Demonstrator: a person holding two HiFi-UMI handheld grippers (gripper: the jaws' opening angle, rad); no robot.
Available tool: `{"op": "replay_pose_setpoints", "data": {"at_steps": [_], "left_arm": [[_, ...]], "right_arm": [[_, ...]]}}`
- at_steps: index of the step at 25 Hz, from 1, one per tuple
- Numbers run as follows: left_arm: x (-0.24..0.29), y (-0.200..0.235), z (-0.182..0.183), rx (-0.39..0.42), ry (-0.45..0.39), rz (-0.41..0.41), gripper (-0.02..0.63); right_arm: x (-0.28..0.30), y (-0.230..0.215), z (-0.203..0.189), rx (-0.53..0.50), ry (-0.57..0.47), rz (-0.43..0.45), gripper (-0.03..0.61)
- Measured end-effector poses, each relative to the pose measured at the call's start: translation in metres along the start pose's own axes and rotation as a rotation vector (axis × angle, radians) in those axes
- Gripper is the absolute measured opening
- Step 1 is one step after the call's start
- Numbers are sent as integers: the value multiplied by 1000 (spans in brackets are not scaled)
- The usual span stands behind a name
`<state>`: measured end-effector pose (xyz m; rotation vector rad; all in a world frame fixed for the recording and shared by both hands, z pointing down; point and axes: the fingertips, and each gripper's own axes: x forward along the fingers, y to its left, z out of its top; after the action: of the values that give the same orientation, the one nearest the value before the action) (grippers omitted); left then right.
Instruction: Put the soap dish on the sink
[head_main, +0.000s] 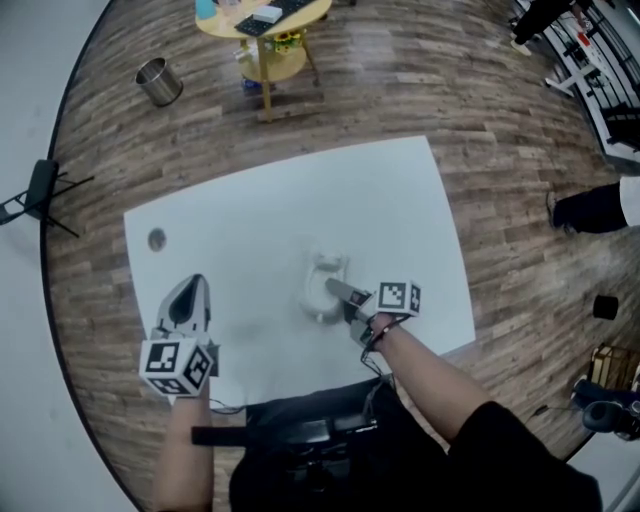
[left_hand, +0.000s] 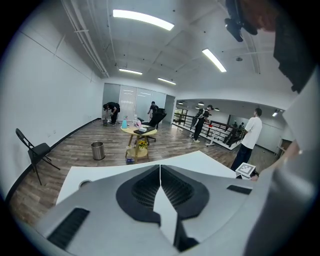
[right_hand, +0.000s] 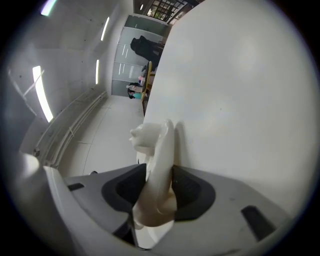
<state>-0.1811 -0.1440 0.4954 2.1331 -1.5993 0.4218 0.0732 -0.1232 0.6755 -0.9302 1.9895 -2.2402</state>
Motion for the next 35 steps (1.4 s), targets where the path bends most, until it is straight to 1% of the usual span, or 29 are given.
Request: {"op": "replay_pose_setpoints", "data": {"at_steps": [4, 12, 16, 21, 26, 29, 35], "left_arm": [[-2, 3, 2, 1, -1, 1, 9], [-6, 0, 3, -1, -9, 1, 9], [-10, 1, 6, 1, -20, -3, 9], [-21, -3, 8, 0, -41, -8, 9], [-33, -9, 8, 12, -61, -16, 9], [-39, -15, 8, 20, -71, -25, 9], [-58, -24, 5, 34, -89, -63, 9]], "right_arm": [[9, 15, -8, -53, 32, 40, 142], [-2, 23, -10, -41, 34, 66, 137], [-9, 38, -11, -37, 19, 98, 137], [-25, 50, -13, -49, -6, 83, 137], [-39, 66, -18, -61, -26, 106, 137], [-49, 78, -19, -60, -52, 130, 137], [-65, 97, -20, -66, -98, 128, 137]]}}
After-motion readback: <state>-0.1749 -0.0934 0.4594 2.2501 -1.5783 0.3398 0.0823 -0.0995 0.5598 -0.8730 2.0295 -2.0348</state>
